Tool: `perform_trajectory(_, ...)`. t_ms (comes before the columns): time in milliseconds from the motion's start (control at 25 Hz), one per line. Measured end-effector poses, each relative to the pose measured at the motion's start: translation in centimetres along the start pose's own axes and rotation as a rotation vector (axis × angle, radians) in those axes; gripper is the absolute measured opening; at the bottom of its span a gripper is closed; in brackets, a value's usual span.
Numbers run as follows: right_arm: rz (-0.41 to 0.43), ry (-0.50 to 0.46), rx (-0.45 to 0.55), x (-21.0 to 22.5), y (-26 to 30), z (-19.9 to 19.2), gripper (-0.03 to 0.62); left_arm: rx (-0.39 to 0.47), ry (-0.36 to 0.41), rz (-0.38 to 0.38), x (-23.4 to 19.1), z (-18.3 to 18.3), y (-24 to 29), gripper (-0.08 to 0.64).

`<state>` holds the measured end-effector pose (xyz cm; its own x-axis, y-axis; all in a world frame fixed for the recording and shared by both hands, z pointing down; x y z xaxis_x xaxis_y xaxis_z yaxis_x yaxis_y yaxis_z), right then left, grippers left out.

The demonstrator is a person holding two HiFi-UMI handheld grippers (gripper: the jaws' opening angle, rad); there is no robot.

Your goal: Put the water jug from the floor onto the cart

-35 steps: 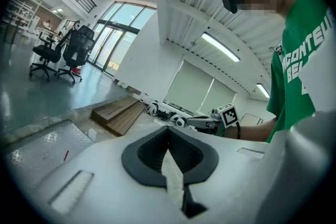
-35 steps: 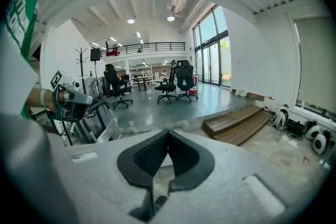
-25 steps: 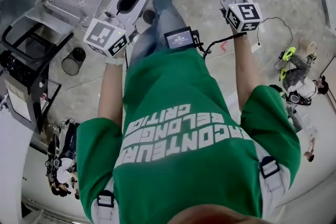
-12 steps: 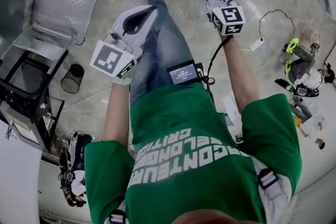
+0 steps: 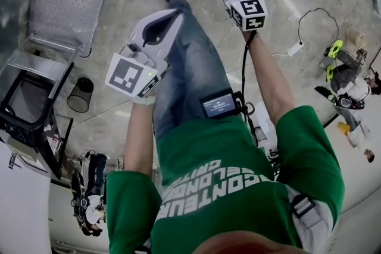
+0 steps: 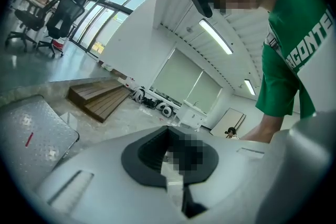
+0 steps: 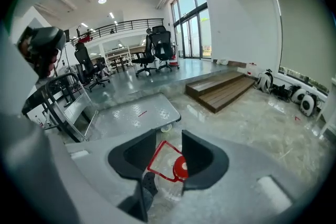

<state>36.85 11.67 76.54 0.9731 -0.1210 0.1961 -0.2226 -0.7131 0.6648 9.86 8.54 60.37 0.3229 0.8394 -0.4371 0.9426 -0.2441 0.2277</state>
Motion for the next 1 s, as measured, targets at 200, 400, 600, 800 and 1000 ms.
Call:
perform_trajectory(200,-0.006,0.018,-0.075,0.5,4.1,-3.2,0.266,0.003,-0.032,-0.014,-0.6,-2.1,0.6,0.015)
perform_trajectory(400,-0.074,0.017,-0.143,1.6,7.3,-5.8,0.313,-0.009,-0.072,-0.007,-1.3,-4.1,0.6,0.014)
perform_trajectory(600,-0.106,0.033,-0.202,1.9,9.4,-7.6,0.321,-0.015,-0.091,0.007,-1.8,-4.6,0.2,0.014)
perform_trajectory(800,-0.141,0.045,-0.250,1.9,10.6,-8.8,0.322,-0.008,-0.105,0.028,-2.4,-4.4,-0.4,0.014)
perform_trajectory(1000,-0.164,0.056,-0.260,1.7,11.5,-8.7,0.322,-0.009,-0.121,0.044,-3.1,-4.3,-0.8,0.014)
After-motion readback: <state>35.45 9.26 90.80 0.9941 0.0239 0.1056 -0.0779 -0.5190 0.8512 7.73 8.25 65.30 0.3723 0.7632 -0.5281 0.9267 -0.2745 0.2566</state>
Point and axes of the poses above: the fingertips, and each gripper's own axes: y forward along the fingers, x to its right, z out of its top, the point moved 10 cm from there along -y, backward along the fingers, and after that the axes turned 7 degrees about y, right-handed, at the moved point
